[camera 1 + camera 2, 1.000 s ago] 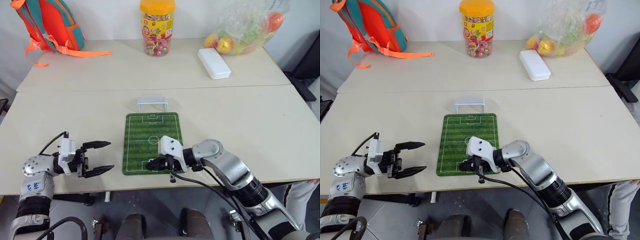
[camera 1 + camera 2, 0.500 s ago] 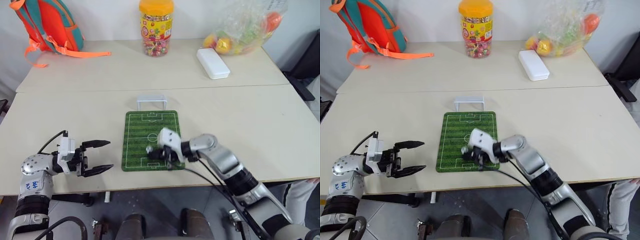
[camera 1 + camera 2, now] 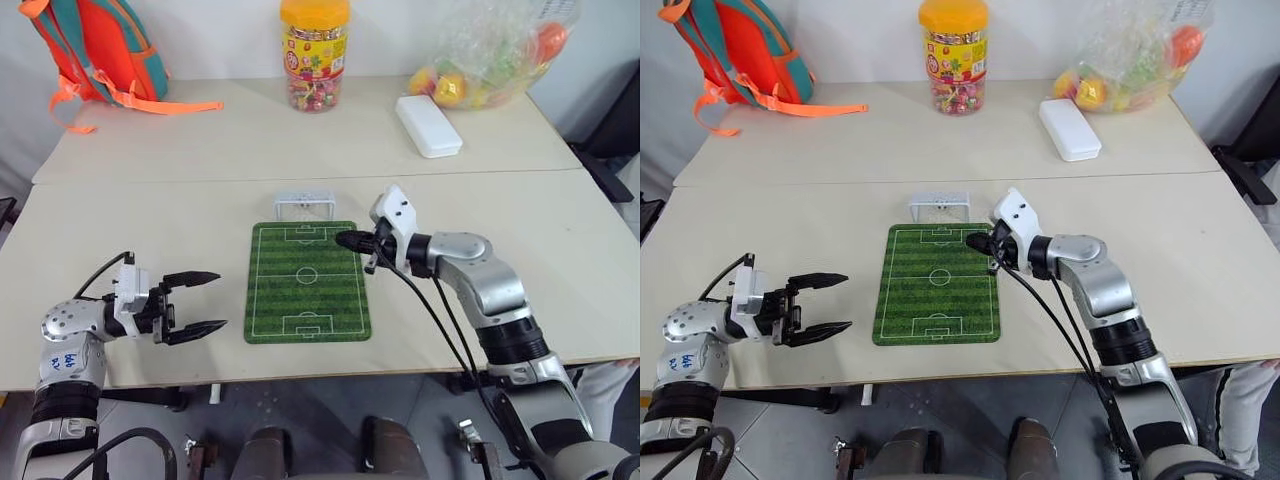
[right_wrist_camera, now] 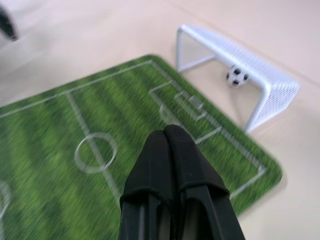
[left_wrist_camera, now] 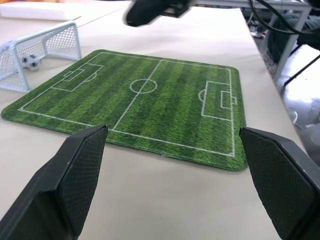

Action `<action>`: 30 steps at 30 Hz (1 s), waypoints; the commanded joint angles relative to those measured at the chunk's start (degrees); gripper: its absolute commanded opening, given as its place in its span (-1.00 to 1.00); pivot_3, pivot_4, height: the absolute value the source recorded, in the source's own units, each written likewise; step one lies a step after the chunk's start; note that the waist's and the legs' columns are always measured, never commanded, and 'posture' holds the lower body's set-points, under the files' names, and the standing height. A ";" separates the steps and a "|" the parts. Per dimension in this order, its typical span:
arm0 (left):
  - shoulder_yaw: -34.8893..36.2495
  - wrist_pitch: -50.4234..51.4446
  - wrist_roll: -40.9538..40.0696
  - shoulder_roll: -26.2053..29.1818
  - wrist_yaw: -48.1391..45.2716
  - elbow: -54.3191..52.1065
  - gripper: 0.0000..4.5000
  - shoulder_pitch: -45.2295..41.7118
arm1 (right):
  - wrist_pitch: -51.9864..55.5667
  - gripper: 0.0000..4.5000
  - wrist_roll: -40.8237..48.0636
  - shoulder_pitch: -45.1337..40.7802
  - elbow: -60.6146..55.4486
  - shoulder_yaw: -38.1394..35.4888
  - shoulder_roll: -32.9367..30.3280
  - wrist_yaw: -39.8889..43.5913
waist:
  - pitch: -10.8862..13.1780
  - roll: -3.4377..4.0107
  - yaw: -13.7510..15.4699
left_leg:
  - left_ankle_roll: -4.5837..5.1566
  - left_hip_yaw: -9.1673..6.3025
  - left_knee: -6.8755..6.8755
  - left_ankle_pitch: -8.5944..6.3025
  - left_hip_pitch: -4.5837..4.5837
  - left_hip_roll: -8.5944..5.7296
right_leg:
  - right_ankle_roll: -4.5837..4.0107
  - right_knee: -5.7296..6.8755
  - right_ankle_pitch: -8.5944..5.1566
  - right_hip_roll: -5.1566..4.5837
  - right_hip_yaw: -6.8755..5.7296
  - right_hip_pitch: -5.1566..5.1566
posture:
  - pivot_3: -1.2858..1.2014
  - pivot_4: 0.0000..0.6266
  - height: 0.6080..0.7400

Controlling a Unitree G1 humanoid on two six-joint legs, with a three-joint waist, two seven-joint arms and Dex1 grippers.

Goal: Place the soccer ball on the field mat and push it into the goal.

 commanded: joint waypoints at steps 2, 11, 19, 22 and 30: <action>2.34 5.29 0.00 1.61 5.92 0.03 1.00 -1.15 | -3.92 -0.99 3.06 1.73 -1.07 -2.66 -6.68 8.80 | 0.01 -0.01 0.06 | 0.02 0.00 0.02 -0.01 0.00 -0.01 | 0.00 0.00 0.00 -0.01 0.00 0.00 | 0.03 -0.52 1.00; 8.93 6.78 -1.37 4.55 11.07 -1.62 1.00 3.67 | -24.16 0.33 4.33 1.24 19.28 -7.40 -15.45 26.69 | 0.04 -0.06 -0.18 | 0.03 0.12 0.01 -0.04 0.06 0.02 | 0.00 -0.04 0.00 0.00 0.06 0.01 | 0.03 -0.52 1.00; 14.13 5.53 -1.90 6.85 10.54 -0.79 1.00 7.10 | -34.78 0.99 1.75 -5.02 37.85 -9.63 -18.47 29.85 | 0.06 -0.04 -0.12 | 0.03 0.15 0.08 -0.04 0.06 0.03 | 0.00 -0.03 0.00 -0.01 0.10 0.02 | 0.03 -0.52 1.00; 16.16 0.96 -2.00 6.43 9.24 -0.23 1.00 7.87 | -36.13 0.99 1.42 -6.67 42.36 -11.08 -19.30 28.80 | 0.06 -0.04 -0.06 | 0.01 0.15 0.05 -0.06 0.06 0.04 | 0.00 -0.05 0.00 0.00 0.08 0.02 | 0.03 -0.52 1.00; 15.88 -4.61 -1.96 4.58 7.77 -0.33 1.00 6.83 | -32.52 0.99 1.46 -5.56 41.59 -12.46 -20.25 27.08 | 0.06 -0.03 0.01 | 0.01 0.16 0.08 -0.06 0.06 0.04 | 0.00 -0.04 0.00 0.00 0.08 0.03 | 0.03 -0.52 1.00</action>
